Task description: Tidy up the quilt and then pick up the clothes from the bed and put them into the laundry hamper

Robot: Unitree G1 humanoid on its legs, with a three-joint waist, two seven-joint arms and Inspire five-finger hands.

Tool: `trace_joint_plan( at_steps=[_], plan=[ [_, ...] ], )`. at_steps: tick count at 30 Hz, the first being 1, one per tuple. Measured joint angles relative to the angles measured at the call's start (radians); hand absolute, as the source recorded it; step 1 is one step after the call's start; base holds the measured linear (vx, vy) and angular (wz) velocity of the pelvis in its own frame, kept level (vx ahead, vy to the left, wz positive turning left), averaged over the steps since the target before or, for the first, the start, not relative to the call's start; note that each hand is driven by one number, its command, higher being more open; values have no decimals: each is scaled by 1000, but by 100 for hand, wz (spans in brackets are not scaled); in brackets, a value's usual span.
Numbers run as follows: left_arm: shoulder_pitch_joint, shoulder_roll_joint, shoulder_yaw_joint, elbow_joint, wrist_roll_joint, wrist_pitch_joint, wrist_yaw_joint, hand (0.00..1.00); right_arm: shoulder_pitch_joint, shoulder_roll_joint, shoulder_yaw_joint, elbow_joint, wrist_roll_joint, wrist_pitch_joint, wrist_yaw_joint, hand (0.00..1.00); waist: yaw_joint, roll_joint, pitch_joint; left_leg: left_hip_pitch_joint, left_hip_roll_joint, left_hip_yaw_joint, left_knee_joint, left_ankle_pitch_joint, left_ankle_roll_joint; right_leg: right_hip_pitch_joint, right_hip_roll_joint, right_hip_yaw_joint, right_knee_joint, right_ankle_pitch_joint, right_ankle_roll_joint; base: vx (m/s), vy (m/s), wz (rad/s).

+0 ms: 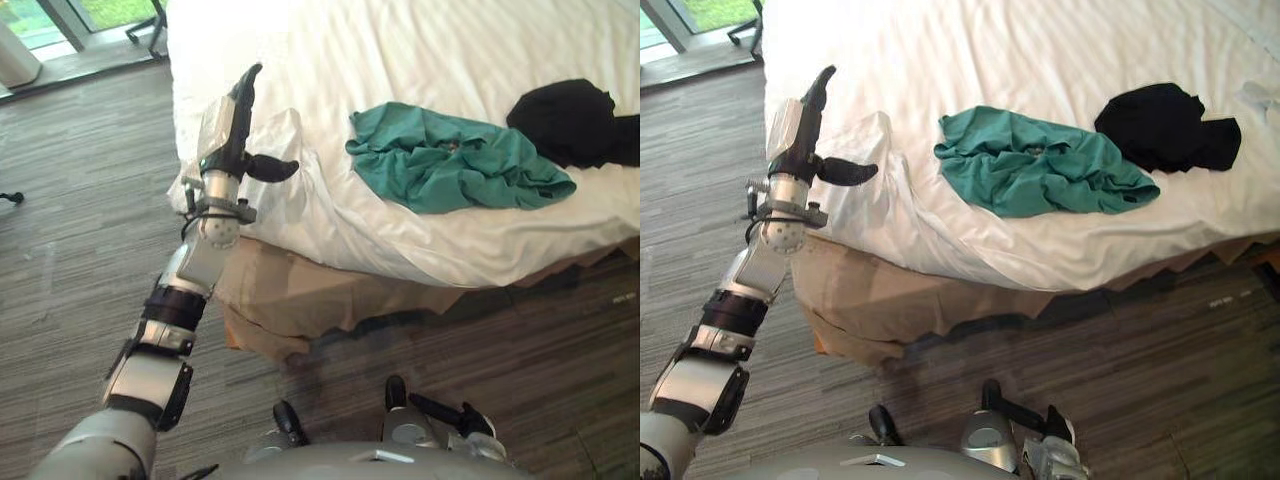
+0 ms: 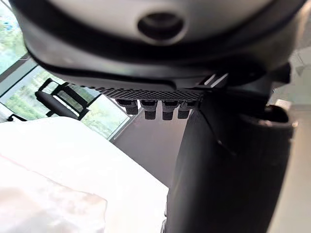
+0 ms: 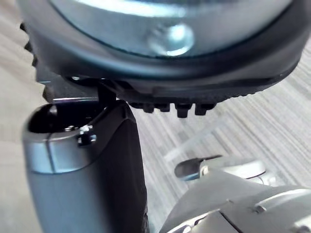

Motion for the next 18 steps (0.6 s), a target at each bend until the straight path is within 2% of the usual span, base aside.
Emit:
trace_joint_plan(
  at_steps=[4,9,10,12,18],
  plan=[
    [-119,16,-57,99,97,30,7,100,-9,26,-19,-42,13,-13,-10,100,-4,-5,57,-33,-4,23,0,4,5,-59,-4,29,25,2,0,-40,-7,-14],
    [-182,28,-90,220,101,55,2,100,-20,29,-15,-67,30,-21,-22,100,-4,-3,98,-52,-3,42,1,3,5,-96,-3,50,35,5,1,-8,-12,-11],
    [-197,29,-91,255,104,66,-5,0,-28,29,-12,-73,30,-21,-26,100,-4,-3,111,-54,-1,44,3,3,5,-103,-2,54,45,5,1,0,0,0],
    [-213,29,-91,297,130,77,-21,0,-36,28,-5,-84,30,-21,-36,100,-3,-5,128,-65,0,45,24,0,8,-109,-7,56,58,5,1,0,0,0],
    [-214,24,-90,330,136,77,-82,0,-40,22,22,-102,31,-18,-39,100,7,-6,132,-68,13,53,57,-18,15,-112,-13,66,85,4,1,0,0,0]
  ],
)
